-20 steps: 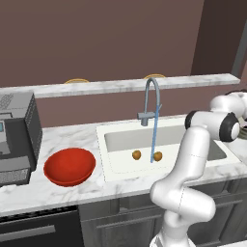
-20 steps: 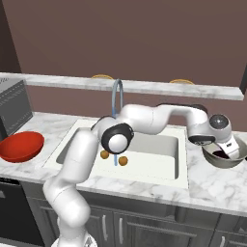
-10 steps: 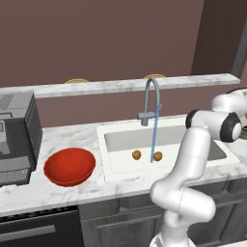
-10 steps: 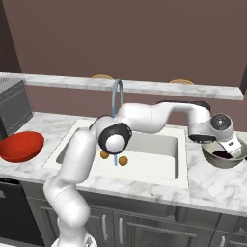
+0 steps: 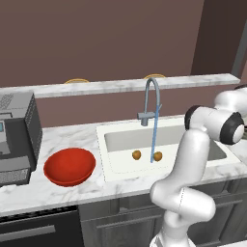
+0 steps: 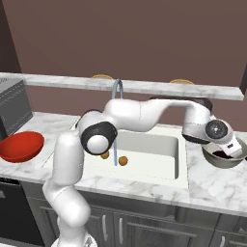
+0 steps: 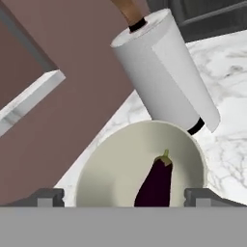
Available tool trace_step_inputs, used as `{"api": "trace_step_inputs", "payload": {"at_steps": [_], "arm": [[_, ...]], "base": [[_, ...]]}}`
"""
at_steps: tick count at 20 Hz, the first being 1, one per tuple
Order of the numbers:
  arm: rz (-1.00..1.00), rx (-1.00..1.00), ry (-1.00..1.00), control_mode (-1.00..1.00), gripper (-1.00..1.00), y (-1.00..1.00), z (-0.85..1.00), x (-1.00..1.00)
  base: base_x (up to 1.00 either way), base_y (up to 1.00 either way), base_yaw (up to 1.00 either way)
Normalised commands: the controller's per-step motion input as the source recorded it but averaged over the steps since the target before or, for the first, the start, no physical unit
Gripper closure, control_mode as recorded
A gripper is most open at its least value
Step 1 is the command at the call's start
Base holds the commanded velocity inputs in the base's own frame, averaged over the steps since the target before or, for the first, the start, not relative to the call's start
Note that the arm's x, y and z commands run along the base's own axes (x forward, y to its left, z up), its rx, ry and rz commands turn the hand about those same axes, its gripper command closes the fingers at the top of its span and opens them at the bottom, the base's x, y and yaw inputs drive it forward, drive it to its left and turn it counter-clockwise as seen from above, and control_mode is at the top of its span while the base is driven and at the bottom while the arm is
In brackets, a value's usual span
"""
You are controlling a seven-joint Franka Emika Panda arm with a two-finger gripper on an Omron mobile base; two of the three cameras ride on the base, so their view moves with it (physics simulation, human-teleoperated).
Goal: Pick the apples from the sink and place them in one bowl. Place the eggplant in the other bowl. Then turn off the sink faucet.
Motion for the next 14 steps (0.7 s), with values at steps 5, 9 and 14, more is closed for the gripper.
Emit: {"api": "trace_step_inputs", "payload": {"at_steps": [5,9,14], "arm": [[0.07,-0.14,-0.09,-1.0,-1.0,0.69,0.39,-0.48],[0.11,-0.16,-0.02,-1.0,-1.0,0.83,0.33,-0.4],[0.14,-0.17,0.0,-1.0,-1.0,0.89,0.31,-0.32]], "base": [[0.0,0.0,0.0],[0.0,0.0,0.0],[0.0,0.0,0.0]]}}
